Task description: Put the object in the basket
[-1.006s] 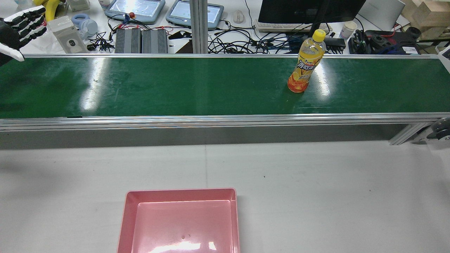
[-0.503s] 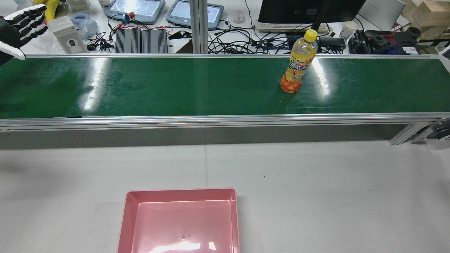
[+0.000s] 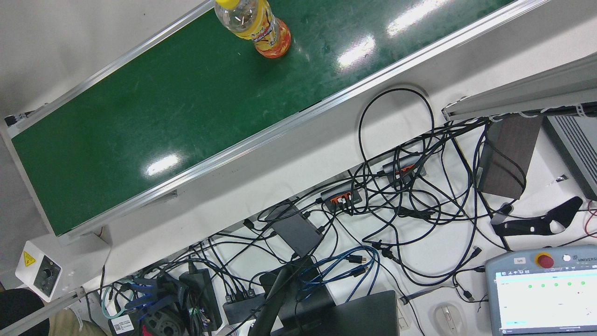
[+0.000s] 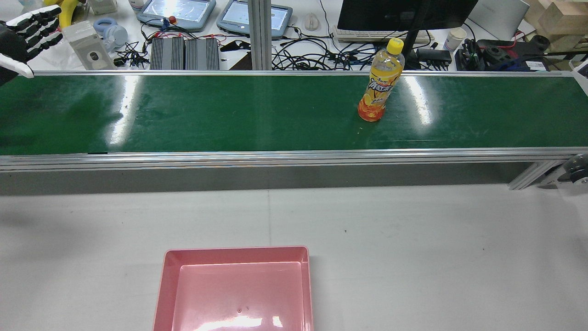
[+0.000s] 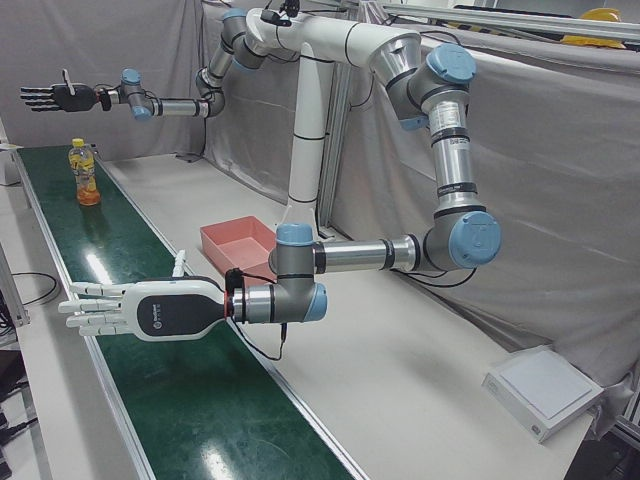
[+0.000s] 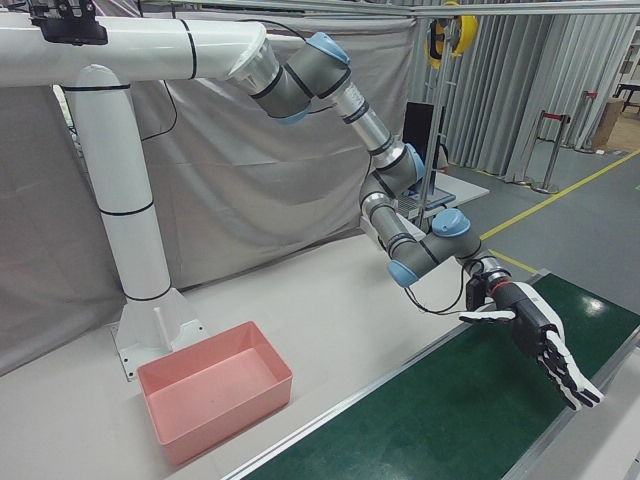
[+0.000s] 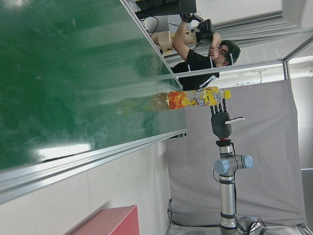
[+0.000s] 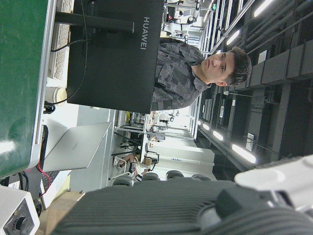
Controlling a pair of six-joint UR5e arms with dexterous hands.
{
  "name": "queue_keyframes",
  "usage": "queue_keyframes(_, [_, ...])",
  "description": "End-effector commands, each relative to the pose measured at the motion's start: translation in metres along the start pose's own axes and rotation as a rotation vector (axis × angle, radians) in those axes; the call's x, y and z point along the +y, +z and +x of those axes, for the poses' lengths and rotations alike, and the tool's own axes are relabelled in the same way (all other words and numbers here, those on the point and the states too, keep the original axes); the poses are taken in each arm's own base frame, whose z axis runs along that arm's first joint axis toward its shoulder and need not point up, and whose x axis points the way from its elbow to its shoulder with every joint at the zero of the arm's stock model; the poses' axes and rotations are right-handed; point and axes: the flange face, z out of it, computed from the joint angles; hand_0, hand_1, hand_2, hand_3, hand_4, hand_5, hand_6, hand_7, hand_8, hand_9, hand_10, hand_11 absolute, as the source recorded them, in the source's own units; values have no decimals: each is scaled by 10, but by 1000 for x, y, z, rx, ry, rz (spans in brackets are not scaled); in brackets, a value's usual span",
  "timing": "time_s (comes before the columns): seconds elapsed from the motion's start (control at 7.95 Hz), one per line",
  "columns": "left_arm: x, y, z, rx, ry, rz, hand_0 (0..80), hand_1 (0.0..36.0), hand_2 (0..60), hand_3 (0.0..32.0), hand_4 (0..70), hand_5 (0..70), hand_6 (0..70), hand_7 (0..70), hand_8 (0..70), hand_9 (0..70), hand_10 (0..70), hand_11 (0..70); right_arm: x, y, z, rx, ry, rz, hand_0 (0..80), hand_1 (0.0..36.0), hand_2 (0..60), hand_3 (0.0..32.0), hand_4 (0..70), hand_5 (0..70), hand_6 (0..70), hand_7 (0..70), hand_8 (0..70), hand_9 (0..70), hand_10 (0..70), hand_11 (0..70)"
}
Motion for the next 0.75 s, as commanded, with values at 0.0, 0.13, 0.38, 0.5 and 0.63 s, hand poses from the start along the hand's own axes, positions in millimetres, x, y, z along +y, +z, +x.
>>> queue_keyframes(0.0, [0,0,0,0,0,1,577,68,0,0,78,109,0,0,5,6,29,58,0,0,0,0,-1,0,0,0,0,0,0,0,0,0,0,0,0,0])
queue_keyframes(0.13, [0,0,0,0,0,1,577,69,0,0,78,111,0,0,8,9,30,59,1,1,0,-1,0,-1,0,0,0,0,0,0,0,0,0,0,0,0])
queue_keyframes(0.38, [0,-1,1,1,0,1,581,65,0,0,76,107,0,0,6,7,28,58,1,1,0,-1,0,-1,0,0,0,0,0,0,0,0,0,0,0,0])
queue_keyframes(0.5, [0,0,1,1,0,0,582,65,0,0,74,107,0,0,7,7,26,55,0,0,1,1,-1,0,0,0,0,0,0,0,0,0,0,0,0,0])
queue_keyframes(0.63, [0,0,1,1,0,0,583,67,0,0,75,110,0,0,7,6,28,57,0,0,0,0,-1,0,0,0,0,0,0,0,0,0,0,0,0,0])
